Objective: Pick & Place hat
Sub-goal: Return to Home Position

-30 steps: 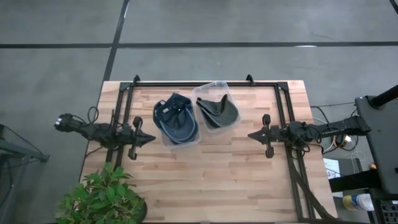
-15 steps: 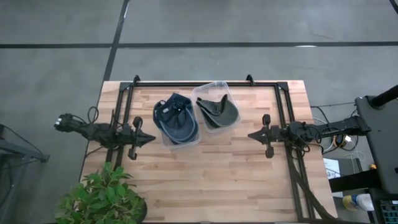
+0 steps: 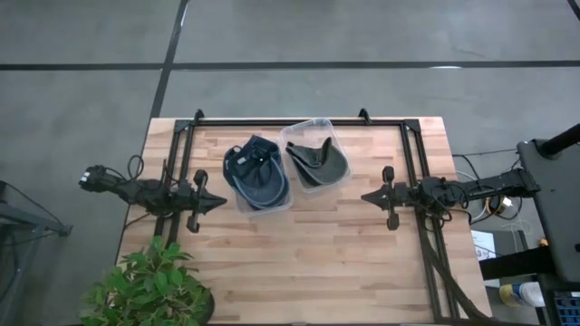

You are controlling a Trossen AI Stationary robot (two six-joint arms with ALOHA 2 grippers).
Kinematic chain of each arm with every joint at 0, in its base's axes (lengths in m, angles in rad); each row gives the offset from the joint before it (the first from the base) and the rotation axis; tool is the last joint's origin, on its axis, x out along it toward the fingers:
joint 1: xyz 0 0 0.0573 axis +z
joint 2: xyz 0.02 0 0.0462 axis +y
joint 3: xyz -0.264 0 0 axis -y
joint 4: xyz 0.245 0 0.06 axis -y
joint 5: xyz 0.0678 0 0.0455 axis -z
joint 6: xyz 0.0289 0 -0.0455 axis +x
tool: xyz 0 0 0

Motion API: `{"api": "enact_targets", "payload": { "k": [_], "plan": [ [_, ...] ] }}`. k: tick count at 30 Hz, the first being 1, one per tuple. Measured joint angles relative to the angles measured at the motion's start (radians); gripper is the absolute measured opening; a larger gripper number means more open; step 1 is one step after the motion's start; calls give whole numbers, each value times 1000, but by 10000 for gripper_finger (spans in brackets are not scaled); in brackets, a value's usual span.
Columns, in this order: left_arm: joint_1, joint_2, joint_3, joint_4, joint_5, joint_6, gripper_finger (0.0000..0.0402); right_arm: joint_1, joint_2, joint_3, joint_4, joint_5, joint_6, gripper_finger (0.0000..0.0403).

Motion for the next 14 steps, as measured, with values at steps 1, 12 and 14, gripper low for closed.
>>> {"api": "enact_targets", "payload": {
  "k": [1, 12, 14],
  "plan": [
    [0, 0, 0, 0, 0, 0, 0, 0, 0, 0, 0, 0, -5, 9],
    [0, 0, 0, 0, 0, 0, 0, 0, 0, 0, 0, 0, -10, 9],
    [0, 0, 0, 0, 0, 0, 0, 0, 0, 0, 0, 0, -10, 9]
  ]
}}
